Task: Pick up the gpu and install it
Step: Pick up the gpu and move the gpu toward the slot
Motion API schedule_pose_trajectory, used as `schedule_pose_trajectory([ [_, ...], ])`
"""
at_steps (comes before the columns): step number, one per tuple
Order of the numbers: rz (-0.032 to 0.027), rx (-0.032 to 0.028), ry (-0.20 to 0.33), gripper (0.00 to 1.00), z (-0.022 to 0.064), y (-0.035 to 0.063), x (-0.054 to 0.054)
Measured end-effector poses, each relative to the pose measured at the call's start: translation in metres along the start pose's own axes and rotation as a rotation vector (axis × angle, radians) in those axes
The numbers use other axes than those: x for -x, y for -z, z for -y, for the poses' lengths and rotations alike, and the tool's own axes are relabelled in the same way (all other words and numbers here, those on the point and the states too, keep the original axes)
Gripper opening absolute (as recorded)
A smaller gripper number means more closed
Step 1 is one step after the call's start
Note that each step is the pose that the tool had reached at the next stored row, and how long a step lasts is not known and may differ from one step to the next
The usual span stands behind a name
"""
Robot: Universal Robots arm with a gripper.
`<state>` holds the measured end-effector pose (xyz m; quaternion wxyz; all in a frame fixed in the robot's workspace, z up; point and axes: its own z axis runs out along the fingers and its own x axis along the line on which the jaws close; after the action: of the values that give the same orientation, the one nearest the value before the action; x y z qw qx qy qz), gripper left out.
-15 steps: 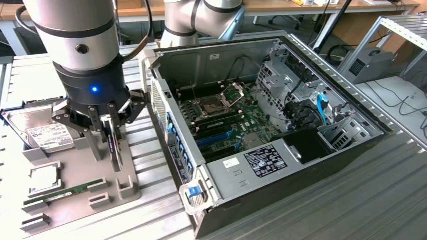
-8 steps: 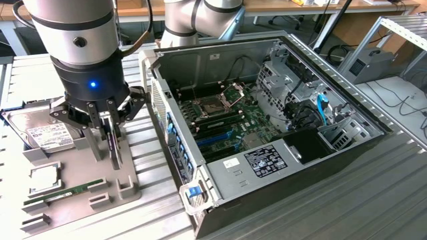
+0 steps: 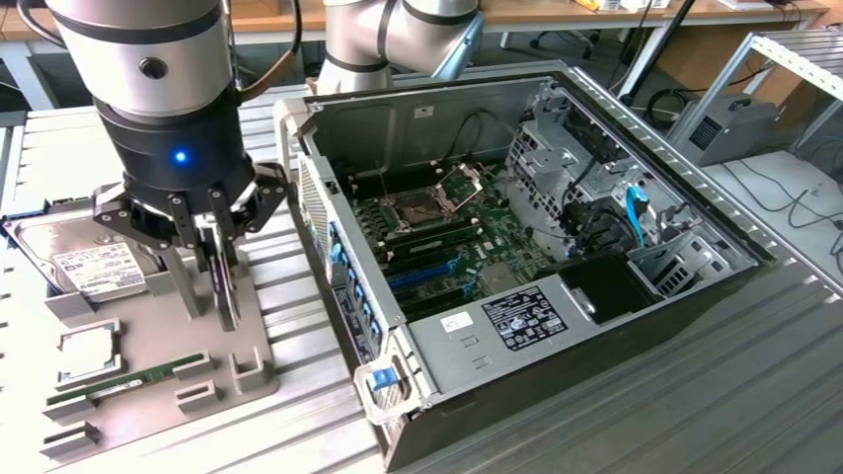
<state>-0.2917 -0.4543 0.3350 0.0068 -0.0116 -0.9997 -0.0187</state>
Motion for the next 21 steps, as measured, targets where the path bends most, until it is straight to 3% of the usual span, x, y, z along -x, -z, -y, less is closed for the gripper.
schedule_pose_trajectory([
  [21,0.0001,0.0001,0.000,0.27,-0.0013,0.0265,0.000],
])
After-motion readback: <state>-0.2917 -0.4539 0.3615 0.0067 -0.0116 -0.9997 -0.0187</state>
